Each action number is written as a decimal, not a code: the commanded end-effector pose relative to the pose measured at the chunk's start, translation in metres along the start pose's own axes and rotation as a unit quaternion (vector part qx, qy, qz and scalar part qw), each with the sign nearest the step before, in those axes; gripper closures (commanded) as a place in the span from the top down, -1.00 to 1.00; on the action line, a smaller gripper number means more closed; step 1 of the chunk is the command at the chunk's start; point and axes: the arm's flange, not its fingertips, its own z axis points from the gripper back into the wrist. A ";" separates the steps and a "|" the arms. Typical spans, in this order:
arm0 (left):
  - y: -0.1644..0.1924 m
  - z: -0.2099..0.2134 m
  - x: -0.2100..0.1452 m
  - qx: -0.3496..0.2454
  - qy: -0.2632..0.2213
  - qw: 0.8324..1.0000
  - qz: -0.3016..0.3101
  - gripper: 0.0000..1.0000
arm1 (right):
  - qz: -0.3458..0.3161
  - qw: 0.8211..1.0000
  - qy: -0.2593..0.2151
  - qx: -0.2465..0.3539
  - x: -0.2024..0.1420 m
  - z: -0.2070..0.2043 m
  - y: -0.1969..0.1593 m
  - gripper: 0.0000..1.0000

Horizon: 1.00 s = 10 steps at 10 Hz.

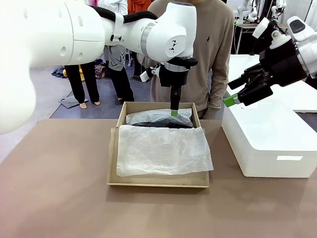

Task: Pack the shoes into the box.
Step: Close the Shoes Box.

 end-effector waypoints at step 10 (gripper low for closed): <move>0.050 0.095 0.170 0.084 0.046 0.861 -0.500 1.00 | 0.010 1.000 -0.012 0.007 0.000 -0.002 -0.003 1.00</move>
